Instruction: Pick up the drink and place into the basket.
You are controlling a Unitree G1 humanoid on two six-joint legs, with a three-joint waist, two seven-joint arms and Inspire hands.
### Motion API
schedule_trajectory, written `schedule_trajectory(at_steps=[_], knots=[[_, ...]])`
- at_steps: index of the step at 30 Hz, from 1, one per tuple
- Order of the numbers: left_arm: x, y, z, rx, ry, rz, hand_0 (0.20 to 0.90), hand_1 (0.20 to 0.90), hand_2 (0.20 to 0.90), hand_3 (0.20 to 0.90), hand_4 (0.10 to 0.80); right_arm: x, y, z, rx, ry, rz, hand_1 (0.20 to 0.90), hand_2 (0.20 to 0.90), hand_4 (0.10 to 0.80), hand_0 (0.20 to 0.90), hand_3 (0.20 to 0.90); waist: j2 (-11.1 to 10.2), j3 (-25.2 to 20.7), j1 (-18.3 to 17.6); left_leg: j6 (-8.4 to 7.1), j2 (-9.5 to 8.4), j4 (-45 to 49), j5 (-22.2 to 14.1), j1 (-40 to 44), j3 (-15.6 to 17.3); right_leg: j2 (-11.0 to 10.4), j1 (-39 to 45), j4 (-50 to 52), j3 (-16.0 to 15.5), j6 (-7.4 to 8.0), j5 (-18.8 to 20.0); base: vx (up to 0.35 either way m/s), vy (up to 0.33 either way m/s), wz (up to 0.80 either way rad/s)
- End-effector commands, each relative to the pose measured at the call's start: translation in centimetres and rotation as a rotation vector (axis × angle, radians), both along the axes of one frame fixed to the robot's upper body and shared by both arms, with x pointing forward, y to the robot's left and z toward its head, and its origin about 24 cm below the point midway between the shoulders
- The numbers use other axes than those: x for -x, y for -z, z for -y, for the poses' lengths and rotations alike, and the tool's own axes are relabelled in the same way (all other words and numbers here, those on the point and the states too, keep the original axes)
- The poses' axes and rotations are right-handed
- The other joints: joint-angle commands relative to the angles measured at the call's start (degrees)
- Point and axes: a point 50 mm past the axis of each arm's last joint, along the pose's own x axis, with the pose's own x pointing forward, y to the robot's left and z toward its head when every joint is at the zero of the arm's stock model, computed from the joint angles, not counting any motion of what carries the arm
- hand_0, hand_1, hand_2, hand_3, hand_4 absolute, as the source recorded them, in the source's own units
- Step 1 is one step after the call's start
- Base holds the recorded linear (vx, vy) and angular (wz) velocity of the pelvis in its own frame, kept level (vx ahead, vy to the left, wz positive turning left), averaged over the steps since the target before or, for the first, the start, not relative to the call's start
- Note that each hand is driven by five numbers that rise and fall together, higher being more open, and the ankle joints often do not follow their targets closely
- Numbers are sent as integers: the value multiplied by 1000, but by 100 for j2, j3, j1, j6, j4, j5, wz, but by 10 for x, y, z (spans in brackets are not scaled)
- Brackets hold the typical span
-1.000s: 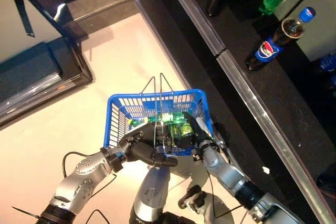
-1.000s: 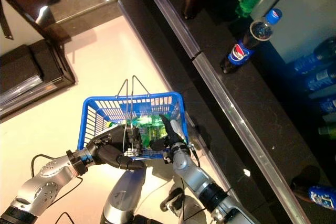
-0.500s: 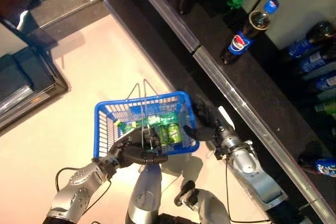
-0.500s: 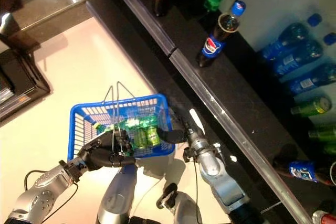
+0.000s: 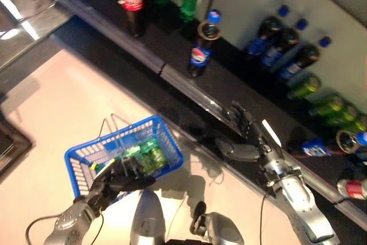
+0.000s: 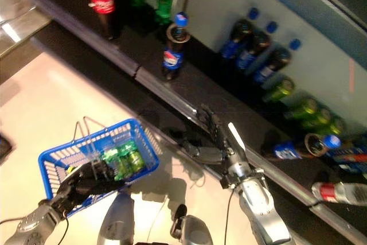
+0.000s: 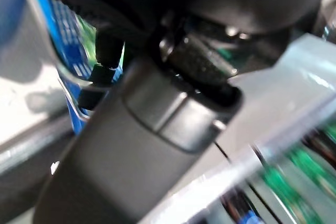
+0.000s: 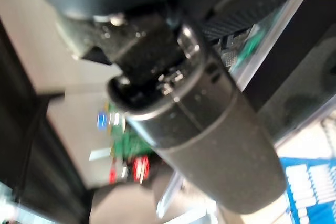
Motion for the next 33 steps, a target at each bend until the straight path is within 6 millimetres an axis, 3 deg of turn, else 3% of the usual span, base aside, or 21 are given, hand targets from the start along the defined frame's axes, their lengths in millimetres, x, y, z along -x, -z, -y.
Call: schedule_trajectory(at_steps=[1, 5, 8, 10, 11, 12, 13, 15, 19, 24, 28, 30, 33], knots=[[-14, -41, 14, 39, 6, 358, 300, 300, 300, 200, 100, 7, 11, 8, 106, -51, -8, 900, 900, 800, 900, 900, 363, -1404, -245, 45, 267, -234, -329, 568, 305, -49, -263, -233, 271, 12, 711, -7, 19, -29], [2, -2, 2, 44, -150, 179, 300, 300, 300, 200, 100, 17, 45, 15, 132, -31, -192, 900, 900, 800, 900, 900, 399, -1646, -390, -5, 325, -422, -309, 770, 506, -86, -148, -407, 376, 50, 777, 16, 29, -31], [20, 37, 2, 63, -280, 14, 300, 300, 300, 200, 100, 29, 90, 17, 108, 25, -394, 900, 900, 800, 900, 900, 448, -1806, -466, -39, 346, -516, -310, 885, 614, -130, -73, -523, 365, 69, 826, 26, 32, -25], [36, 65, 3, 48, -352, -122, 300, 300, 300, 200, 100, 48, 131, 20, 94, 109, -567, 900, 900, 800, 900, 900, 490, -1930, -544, -77, 390, -556, -338, 960, 706, -160, -20, -629, 323, 78, 844, 34, 26, -13], [41, 74, 5, 17, -355, -179, 300, 300, 300, 200, 100, 56, 144, 22, 112, 168, -626, 900, 900, 800, 900, 900, 505, -1961, -575, -94, 404, -568, -345, 986, 740, -176, -1, -668, 308, 85, 863, 0, 0, 0], [41, 73, 5, 17, -355, -178, 300, 300, 300, 200, 100, 55, 144, 22, 112, 168, -625, 900, 900, 800, 900, 900, 504, -1957, -575, -95, 404, -568, -345, 988, 741, -175, 2, -670, 308, 85, 864, 26, 16, -6], [47, 86, 8, -58, -328, -257, 300, 300, 300, 200, 100, 72, 170, 29, 192, 280, -740, 900, 900, 800, 900, 900, 548, -2044, -632, -115, 432, -581, -360, 1026, 793, -203, 25, -733, 303, 97, 895, 25, 17, -12], [53, 96, 12, -58, -325, -321, 300, 300, 300, 200, 100, 89, 190, 34, 210, 355, -861, 900, 900, 800, 900, 900, 600, -2089, -653, -115, 432, -579, -403, 1068, 812, -226, 66, -763, 293, 104, 892, 32, 25, -26], [77, 113, 17, -57, -362, -459, 300, 300, 300, 200, 100, 129, 217, 40, 217, 441, -1075, 900, 900, 800, 900, 900, 710, -2165, -650, -102, 415, -583, -458, 1147, 865, -295, 118, -880, 258, 120, 957, 21, 31, -26], [94, 124, 23, -74, -366, -564, 300, 300, 300, 200, 100, 166, 231, 39, 73, 556, -1294, 900, 900, 800, 900, 900, 797, -2249, -663, -113, 420, -641, -483, 1209, 868, -320, 135, -906, 240, 123, 959, 11, 22, -8], [104, 131, 31, -51, -384, -656, 300, 300, 300, 200, 100, 174, 231, 45, 28, 679, -1292, 900, 900, 800, 900, 900, 841, -2318, -681, -124, 426, -675, -502, 1223, 848, -300, 157, -959, 234, 116, 965, 0, 0, 0], [109, 134, 36, -56, -371, -693, 300, 300, 300, 200, 100, 174, 229, 50, 158, 657, -1277, 900, 900, 800, 900, 900, 856, -2338, -705, -141, 432, -675, -507, 1197, 841, -297, 130, -1014, 236, 118, 1010, -41, 22, -1], [107, 135, 40, -47, -381, -688, 300, 300, 300, 200, 100, 175, 229, 49, 199, 619, -1290, 900, 900, 800, 900, 900, 853, -2336, -710, -143, 433, -675, -518, 1172, 827, -306, 108, -1046, 209, 126, 1042, -33, 0, -1]])
